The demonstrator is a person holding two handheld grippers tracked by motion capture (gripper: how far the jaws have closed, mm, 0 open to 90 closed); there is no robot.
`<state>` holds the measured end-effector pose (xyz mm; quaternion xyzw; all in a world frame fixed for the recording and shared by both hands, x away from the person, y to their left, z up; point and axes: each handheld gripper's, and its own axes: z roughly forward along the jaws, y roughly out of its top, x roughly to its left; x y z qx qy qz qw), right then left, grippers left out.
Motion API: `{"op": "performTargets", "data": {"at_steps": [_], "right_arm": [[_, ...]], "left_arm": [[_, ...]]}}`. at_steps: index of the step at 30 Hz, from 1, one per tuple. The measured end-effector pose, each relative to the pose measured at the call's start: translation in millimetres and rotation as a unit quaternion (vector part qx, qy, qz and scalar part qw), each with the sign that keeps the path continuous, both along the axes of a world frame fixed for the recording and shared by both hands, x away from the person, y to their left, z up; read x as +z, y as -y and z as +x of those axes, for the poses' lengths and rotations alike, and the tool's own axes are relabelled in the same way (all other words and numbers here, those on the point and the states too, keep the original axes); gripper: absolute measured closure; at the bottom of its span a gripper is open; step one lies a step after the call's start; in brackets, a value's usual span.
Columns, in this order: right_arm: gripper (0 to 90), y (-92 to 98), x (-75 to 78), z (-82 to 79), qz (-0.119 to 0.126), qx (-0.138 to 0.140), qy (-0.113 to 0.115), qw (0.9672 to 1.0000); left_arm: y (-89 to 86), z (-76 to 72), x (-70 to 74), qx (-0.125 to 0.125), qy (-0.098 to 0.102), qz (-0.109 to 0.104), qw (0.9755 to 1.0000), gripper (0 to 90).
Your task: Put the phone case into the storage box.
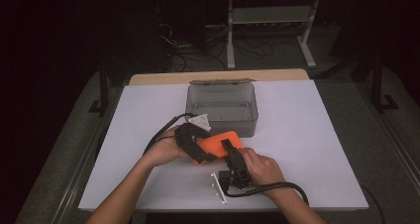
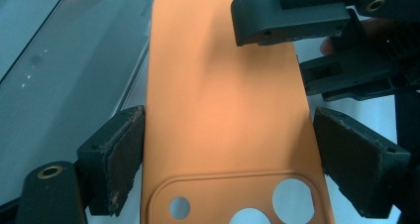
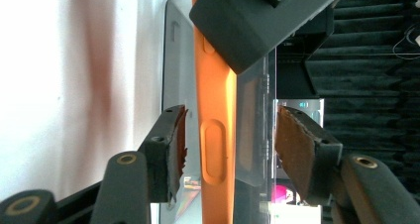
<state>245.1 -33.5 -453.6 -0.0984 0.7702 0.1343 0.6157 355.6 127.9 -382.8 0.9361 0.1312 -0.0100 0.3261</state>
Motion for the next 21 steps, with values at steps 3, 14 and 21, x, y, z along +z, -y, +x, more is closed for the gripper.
{"op": "performTargets", "data": {"at_steps": [3, 14, 21], "right_arm": [[48.9, -0.3, -0.1, -0.4, 0.0, 0.0, -0.002, 1.0], [57.7, -1.8, -0.7, -1.9, -0.005, 0.0, -0.009, 0.9999], [65.1, -2.4, -1.0, -2.8, -0.009, 0.0, -0.009, 0.9999]], "left_arm": [[-0.3, 0.3, 0.2, 0.0, 0.001, 0.001, 1.0, 15.3], [0.7, -0.3, -0.4, 0.0, -0.002, 0.0, 1.0, 15.3], [0.6, 0.3, -1.0, 0.003, -0.004, 0.003, 1.0, 15.3]]}}
